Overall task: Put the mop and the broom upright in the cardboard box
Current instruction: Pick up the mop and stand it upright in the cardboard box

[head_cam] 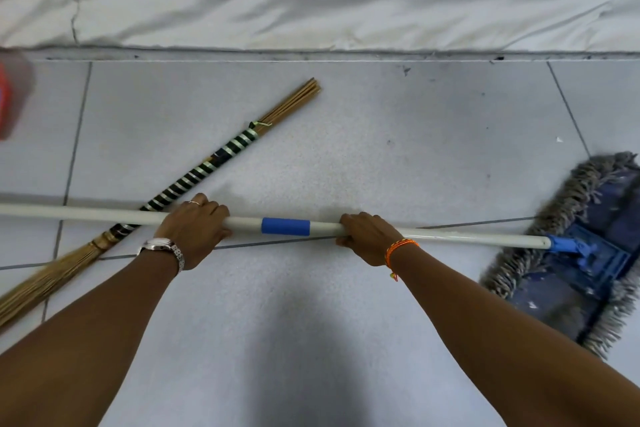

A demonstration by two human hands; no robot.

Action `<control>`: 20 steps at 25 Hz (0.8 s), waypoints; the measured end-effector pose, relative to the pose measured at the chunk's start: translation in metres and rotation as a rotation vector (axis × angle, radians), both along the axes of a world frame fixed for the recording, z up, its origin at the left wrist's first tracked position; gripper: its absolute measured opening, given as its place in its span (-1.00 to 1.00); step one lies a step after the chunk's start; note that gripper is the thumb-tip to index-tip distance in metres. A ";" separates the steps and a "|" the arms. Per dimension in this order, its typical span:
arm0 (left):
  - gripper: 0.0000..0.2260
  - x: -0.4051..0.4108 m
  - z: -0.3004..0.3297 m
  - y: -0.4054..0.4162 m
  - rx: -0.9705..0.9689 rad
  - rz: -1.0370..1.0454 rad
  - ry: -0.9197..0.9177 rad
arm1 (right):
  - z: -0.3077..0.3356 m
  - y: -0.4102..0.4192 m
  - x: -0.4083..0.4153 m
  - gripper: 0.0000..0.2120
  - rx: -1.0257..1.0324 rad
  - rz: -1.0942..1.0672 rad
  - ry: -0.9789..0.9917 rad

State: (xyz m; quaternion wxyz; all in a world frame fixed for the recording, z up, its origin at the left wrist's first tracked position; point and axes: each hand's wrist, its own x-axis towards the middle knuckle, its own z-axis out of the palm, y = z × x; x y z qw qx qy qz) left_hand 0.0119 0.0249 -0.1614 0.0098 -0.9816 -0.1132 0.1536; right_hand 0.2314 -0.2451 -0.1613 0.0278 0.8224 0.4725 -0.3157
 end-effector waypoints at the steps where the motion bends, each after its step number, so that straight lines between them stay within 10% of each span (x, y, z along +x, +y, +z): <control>1: -0.75 -0.003 0.002 0.002 0.004 -0.002 -0.001 | 0.004 -0.001 0.001 -0.71 -0.001 0.005 0.029; 8: -0.56 -0.012 0.136 -0.003 0.070 -0.060 -0.093 | 0.107 -0.008 0.002 -0.81 -0.021 -0.085 0.160; 14: -0.64 0.037 0.394 -0.016 0.377 0.031 -0.658 | 0.298 0.008 0.008 -0.89 0.087 -0.087 0.206; 20: -0.17 0.095 0.678 -0.034 -0.163 0.652 -1.254 | 0.517 0.032 -0.011 -0.70 0.336 -0.349 0.377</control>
